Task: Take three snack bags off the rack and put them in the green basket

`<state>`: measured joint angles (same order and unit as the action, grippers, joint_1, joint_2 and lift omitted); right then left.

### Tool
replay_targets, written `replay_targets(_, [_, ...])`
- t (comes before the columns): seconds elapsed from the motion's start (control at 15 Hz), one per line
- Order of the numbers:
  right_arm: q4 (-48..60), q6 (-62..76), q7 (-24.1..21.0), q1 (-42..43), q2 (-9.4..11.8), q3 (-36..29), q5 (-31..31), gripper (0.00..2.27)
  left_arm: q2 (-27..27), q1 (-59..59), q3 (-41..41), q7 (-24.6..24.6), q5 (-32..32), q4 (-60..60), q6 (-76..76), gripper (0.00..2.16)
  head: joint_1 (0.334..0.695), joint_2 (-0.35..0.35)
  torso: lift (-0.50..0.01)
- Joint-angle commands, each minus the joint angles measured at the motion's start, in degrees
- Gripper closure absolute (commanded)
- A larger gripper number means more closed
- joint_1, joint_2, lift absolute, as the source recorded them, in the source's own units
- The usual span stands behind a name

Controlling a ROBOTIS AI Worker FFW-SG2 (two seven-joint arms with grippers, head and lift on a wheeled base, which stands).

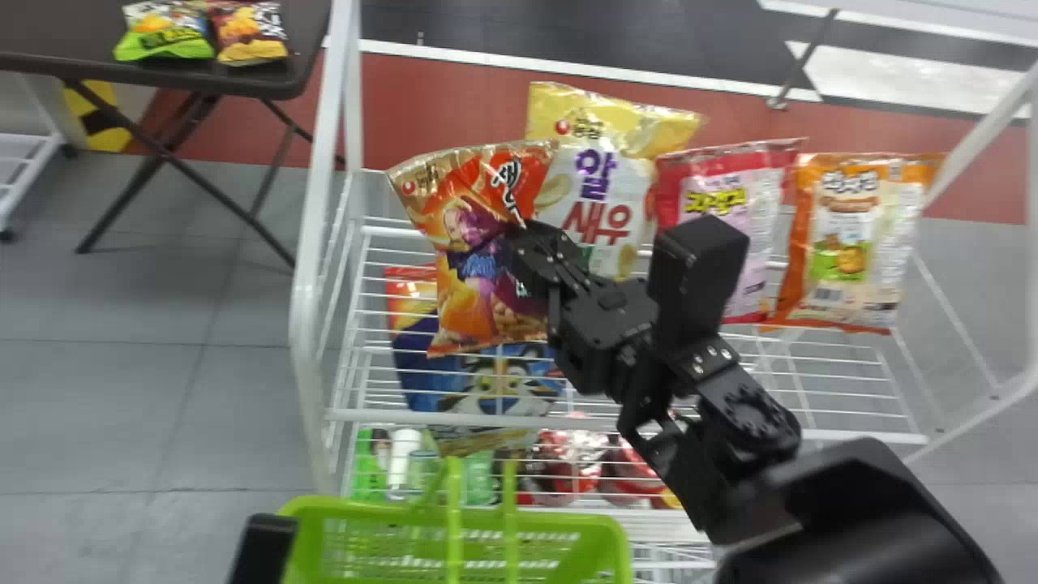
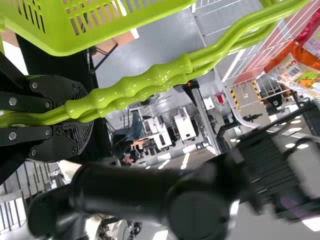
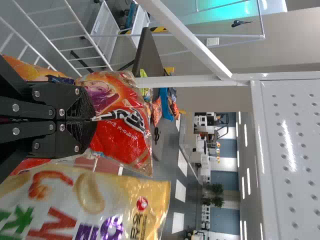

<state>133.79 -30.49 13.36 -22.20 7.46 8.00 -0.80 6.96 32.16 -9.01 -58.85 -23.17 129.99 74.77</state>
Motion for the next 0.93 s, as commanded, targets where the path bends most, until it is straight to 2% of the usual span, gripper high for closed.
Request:
replay_targets(0.0, [8.4, -5.0, 1.2, -7.1, 2.3, -6.7, -2.6, 2.24, -0.2, -0.3, 0.5, 0.6, 0.0, -0.1, -1.2, 1.22, 0.695, -0.29, -0.022])
replay_targets(0.13, [14.2, -8.8, 4.4, -13.3, 3.0, -14.4, -5.9, 2.24, -0.4, -0.3, 1.0, 1.7, 0.0, -0.4, -3.8, 1.22, 0.695, -0.35, -0.022])
replay_targets(0.27, [16.5, -11.8, 8.0, -17.3, 3.1, -21.3, -9.5, 2.24, -0.8, 0.0, 1.2, 2.2, 0.0, -0.6, -5.4, 1.22, 0.695, -0.35, -0.022])
replay_targets(0.47, [19.2, -20.3, 13.2, -21.2, 2.4, -27.5, -9.9, 2.24, -1.4, 0.0, 1.2, 2.9, 0.1, -1.0, -7.3, 1.22, 0.695, -0.35, -0.022])
replay_targets(0.67, [20.7, -34.2, 20.7, -22.6, 1.6, -28.7, -9.8, 2.24, -1.9, -0.2, 1.2, 3.2, 0.3, -1.1, -7.8, 1.22, 0.695, -0.35, -0.022])
replay_targets(0.87, [18.3, -36.8, 23.3, -24.0, 1.2, -25.4, -11.7, 2.24, -1.9, -0.7, 0.4, 3.4, 0.4, -1.5, -8.0, 1.22, 0.695, -0.35, -0.022])
